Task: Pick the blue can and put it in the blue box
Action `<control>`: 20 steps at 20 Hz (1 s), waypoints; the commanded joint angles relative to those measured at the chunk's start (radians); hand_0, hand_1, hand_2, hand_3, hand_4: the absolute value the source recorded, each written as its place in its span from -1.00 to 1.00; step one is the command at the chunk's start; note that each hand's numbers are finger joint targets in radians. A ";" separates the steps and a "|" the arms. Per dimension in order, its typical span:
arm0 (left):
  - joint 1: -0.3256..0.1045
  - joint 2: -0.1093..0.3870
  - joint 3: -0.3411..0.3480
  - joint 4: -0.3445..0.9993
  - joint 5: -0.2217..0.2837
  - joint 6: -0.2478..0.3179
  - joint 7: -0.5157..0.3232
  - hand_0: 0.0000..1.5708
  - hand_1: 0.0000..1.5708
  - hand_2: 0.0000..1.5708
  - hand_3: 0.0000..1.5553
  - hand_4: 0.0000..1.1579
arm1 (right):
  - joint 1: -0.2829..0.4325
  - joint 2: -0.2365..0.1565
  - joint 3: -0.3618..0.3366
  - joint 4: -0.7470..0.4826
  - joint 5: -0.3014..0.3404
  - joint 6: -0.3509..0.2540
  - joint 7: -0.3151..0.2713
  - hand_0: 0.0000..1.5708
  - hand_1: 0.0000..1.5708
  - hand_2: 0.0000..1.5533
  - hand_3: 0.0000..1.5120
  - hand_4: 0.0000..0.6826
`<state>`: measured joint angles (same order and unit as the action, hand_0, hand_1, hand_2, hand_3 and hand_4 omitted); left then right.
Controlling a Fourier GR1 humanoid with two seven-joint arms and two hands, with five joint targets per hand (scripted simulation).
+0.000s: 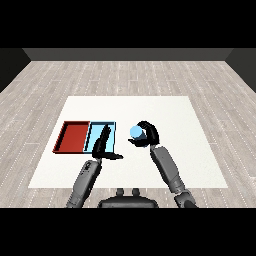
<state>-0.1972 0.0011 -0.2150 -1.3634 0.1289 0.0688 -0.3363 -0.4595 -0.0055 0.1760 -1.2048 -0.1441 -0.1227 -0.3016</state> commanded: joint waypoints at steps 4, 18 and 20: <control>-0.090 -0.001 -0.078 0.092 0.061 0.063 0.007 -1.00 -1.00 -1.00 -1.00 -1.00 | -0.012 0.005 0.103 -0.088 -0.029 -0.109 0.056 0.81 0.81 0.86 0.87 0.94; -0.170 -0.001 -0.175 0.301 0.110 0.162 -0.057 -1.00 -1.00 -1.00 -1.00 -1.00 | -0.096 0.005 0.116 0.022 -0.050 -0.085 0.000 0.78 0.78 0.86 0.87 1.00; -0.193 -0.001 -0.215 0.338 0.171 0.183 -0.109 -1.00 -1.00 -1.00 -1.00 -1.00 | -0.098 0.005 0.159 0.042 -0.077 -0.082 -0.020 0.77 0.77 0.87 0.87 0.99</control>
<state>-0.3916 0.0001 -0.3917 -1.0677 0.2680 0.2305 -0.3883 -0.4976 -0.0019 0.2966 -1.2338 -0.1796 -0.1787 -0.2944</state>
